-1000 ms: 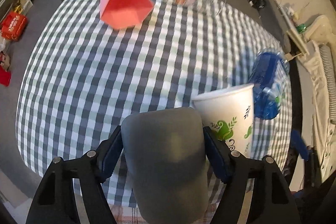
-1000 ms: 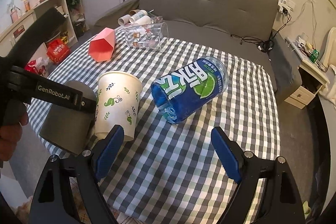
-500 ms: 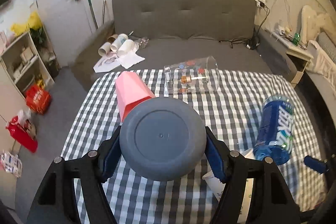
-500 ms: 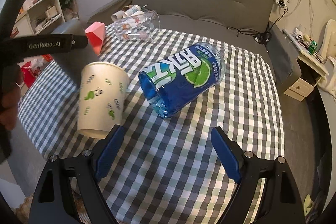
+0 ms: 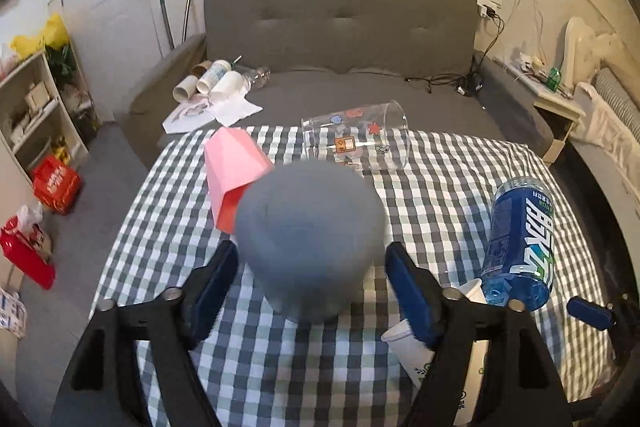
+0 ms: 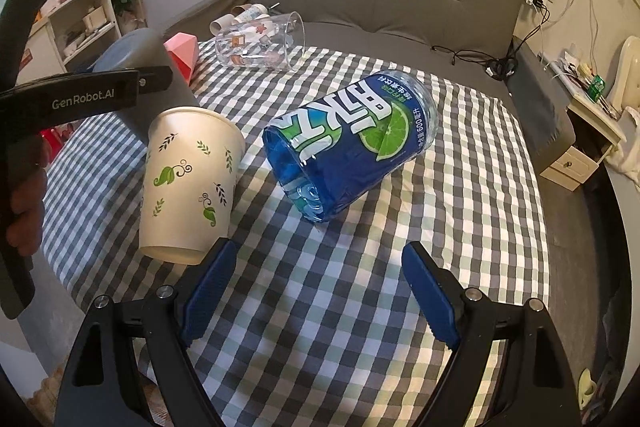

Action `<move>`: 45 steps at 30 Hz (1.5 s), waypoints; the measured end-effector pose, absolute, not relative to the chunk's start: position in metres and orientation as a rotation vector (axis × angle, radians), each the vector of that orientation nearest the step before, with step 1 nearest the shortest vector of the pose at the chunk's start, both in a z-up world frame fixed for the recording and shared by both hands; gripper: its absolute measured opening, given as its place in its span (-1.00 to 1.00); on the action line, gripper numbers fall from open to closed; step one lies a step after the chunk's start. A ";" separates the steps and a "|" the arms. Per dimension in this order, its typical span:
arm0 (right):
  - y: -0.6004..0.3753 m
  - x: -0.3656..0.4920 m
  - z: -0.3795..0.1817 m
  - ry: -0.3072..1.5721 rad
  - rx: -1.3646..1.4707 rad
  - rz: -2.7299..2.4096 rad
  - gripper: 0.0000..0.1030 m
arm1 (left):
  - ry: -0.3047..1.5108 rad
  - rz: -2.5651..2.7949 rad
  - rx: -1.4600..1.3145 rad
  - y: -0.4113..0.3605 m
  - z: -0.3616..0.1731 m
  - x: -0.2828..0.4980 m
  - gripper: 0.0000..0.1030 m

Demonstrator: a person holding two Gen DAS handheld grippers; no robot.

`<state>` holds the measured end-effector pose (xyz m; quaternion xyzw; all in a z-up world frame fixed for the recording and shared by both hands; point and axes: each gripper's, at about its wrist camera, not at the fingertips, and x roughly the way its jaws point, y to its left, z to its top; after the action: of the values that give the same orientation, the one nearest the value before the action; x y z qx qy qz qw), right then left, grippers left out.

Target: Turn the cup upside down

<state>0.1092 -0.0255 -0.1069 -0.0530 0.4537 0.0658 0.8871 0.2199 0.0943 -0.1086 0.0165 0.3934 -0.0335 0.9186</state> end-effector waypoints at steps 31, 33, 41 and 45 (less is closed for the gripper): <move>0.007 0.001 0.054 0.502 -0.033 0.093 0.79 | 0.433 -0.100 -0.019 0.137 0.008 0.036 0.93; 0.010 -0.004 0.048 0.497 -0.029 0.084 0.83 | 0.420 -0.103 -0.023 0.141 0.002 0.030 1.00; 0.016 -0.010 0.022 0.511 -0.034 0.079 1.00 | 0.447 -0.036 -0.038 0.156 -0.014 0.028 1.00; 0.011 -0.006 0.013 0.540 -0.002 0.065 1.00 | 0.449 -0.034 -0.039 0.161 -0.016 0.026 1.00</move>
<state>-0.0060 0.0114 0.0126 -0.0012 0.2668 0.0322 0.9632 0.0255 0.1605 -0.0165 -0.0192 0.2226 -0.0169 0.9746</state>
